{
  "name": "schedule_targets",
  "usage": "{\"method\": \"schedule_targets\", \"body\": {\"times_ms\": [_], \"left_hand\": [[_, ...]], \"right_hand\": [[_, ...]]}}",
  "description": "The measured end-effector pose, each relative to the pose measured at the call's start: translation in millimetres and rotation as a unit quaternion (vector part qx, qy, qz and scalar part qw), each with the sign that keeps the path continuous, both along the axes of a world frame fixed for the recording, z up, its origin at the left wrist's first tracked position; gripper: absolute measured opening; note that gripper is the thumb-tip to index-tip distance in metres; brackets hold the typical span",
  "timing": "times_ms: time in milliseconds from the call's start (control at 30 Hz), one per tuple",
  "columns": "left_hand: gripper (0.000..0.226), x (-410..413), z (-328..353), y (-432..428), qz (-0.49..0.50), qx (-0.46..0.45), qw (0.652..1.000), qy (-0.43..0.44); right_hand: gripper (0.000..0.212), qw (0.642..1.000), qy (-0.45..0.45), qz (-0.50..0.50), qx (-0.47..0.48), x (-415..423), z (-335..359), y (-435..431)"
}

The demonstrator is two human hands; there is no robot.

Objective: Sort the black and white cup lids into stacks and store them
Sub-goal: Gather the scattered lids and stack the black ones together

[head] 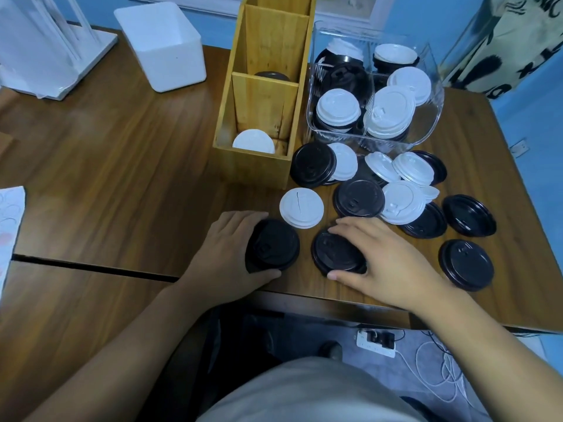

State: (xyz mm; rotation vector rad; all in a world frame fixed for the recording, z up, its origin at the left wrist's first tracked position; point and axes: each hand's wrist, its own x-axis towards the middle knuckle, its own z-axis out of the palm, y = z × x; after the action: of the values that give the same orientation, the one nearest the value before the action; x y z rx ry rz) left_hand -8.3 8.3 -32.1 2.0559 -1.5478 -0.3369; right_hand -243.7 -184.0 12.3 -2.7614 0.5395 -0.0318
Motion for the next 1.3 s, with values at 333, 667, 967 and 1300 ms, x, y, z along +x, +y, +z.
{"method": "schedule_targets", "body": {"times_ms": [333,667,967,1300], "left_hand": [[0.096,-1,2,-7,-0.046,0.033,0.998,0.005],[0.11,3,3,-9,-0.056,0.054,0.996,0.034],[0.12,3,-1,-8,-0.065,0.047,0.996,0.028],[0.092,7,-3,-5,-0.072,0.006,0.996,0.047]], "right_hand": [[0.073,0.993,-0.067,0.061,0.081,14,10,-6],[0.07,0.983,-0.059,0.119,0.123,55,-6,14],[0.065,0.986,-0.028,0.142,0.084,68,-12,18],[0.07,0.99,-0.012,0.113,0.084,73,-13,21]]}}
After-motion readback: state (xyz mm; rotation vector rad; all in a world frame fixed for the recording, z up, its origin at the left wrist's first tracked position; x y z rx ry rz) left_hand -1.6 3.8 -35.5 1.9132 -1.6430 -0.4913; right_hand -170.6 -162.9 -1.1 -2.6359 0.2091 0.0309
